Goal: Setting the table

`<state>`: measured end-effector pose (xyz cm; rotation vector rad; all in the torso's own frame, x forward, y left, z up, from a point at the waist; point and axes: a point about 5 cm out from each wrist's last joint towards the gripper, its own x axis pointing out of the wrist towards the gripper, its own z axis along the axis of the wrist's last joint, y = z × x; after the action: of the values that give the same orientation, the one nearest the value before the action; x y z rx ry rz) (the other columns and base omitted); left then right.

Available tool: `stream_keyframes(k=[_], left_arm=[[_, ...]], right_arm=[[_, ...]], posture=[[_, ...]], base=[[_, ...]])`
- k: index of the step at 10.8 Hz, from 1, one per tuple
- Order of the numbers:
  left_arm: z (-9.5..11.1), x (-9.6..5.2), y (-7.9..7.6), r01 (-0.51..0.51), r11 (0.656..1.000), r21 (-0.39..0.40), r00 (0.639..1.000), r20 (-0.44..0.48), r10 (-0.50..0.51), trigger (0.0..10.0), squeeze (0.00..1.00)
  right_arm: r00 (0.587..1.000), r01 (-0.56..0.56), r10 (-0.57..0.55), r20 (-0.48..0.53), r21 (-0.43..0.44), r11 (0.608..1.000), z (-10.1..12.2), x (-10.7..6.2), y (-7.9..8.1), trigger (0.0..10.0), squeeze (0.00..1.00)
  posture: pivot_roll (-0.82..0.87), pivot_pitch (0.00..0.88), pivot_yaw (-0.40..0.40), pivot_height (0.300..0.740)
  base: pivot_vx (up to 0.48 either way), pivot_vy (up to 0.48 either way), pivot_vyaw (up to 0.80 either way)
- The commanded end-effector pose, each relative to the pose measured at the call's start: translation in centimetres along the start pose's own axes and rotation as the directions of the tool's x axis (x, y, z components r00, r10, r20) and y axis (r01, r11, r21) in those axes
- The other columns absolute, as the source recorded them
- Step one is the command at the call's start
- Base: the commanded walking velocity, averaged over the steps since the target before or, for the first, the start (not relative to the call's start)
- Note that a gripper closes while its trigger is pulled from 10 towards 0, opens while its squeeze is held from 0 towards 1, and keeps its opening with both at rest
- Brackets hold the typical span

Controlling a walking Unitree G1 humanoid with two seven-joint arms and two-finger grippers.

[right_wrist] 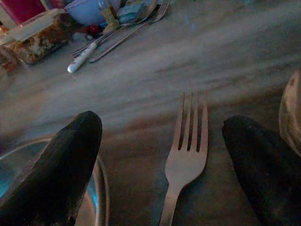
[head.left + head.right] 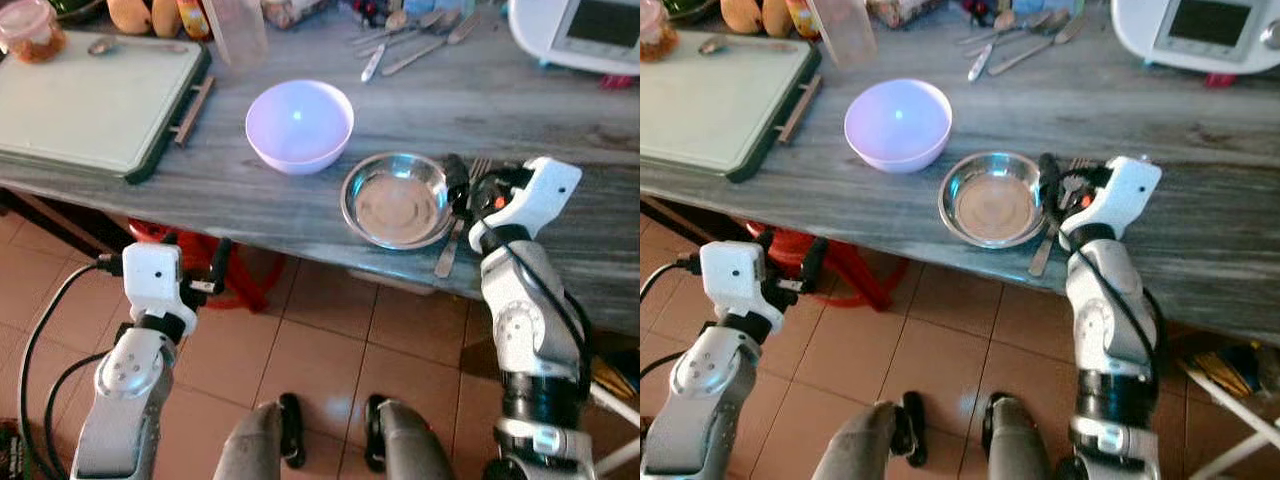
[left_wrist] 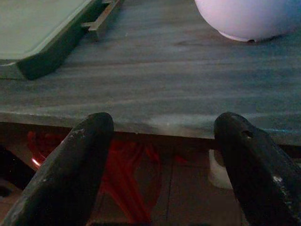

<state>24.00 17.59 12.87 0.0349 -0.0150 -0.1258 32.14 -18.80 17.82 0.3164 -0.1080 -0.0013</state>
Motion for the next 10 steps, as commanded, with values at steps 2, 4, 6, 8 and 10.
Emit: stream_keyframes(k=[2,4,6,8,10], left_arm=[[0.0,-0.6,0.5,-0.006,1.0,0.018,1.0,-0.017,0.007,10.0,0.0],[0.2,-0.8,0.6,-0.005,1.0,0.025,1.0,-0.02,0.006,10.0,0.0],[0.2,-0.8,0.7,-0.006,1.0,0.028,1.0,-0.023,0.006,10.0,0.0],[0.4,-0.8,0.8,-0.007,0.999,0.034,1.0,-0.024,0.008,10.0,0.0],[0.5,-0.7,0.7,-0.006,0.999,0.032,1.0,-0.024,0.007,10.0,0.0]], right_arm=[[0.999,-0.038,0.039,-0.005,0.047,0.998,-0.2,0.4,0.2,10.0,0.0],[0.998,-0.062,0.061,0.005,0.091,0.994,0.0,1.2,0.3,10.0,0.0],[0.997,-0.082,0.082,0.006,0.113,0.99,0.1,1.5,0.5,10.0,0.0],[0.992,-0.125,0.125,0.005,0.118,0.985,0.2,2.0,1.0,10.0,0.0],[0.989,-0.144,0.145,0.004,0.123,0.982,0.2,2.1,1.1,10.0,0.0]], posture=[[0.02,0.293,0.114,0.74],[0.04,0.301,0.12,0.74],[0.04,0.301,0.121,0.74],[0.05,0.302,0.124,0.74],[0.04,0.3,0.123,0.74]], base=[[0.0,0.0,0.0],[0.0,0.0,0.0],[0.0,0.0,0.0],[0.0,0.0,0.0],[0.0,0.0,0.0]])
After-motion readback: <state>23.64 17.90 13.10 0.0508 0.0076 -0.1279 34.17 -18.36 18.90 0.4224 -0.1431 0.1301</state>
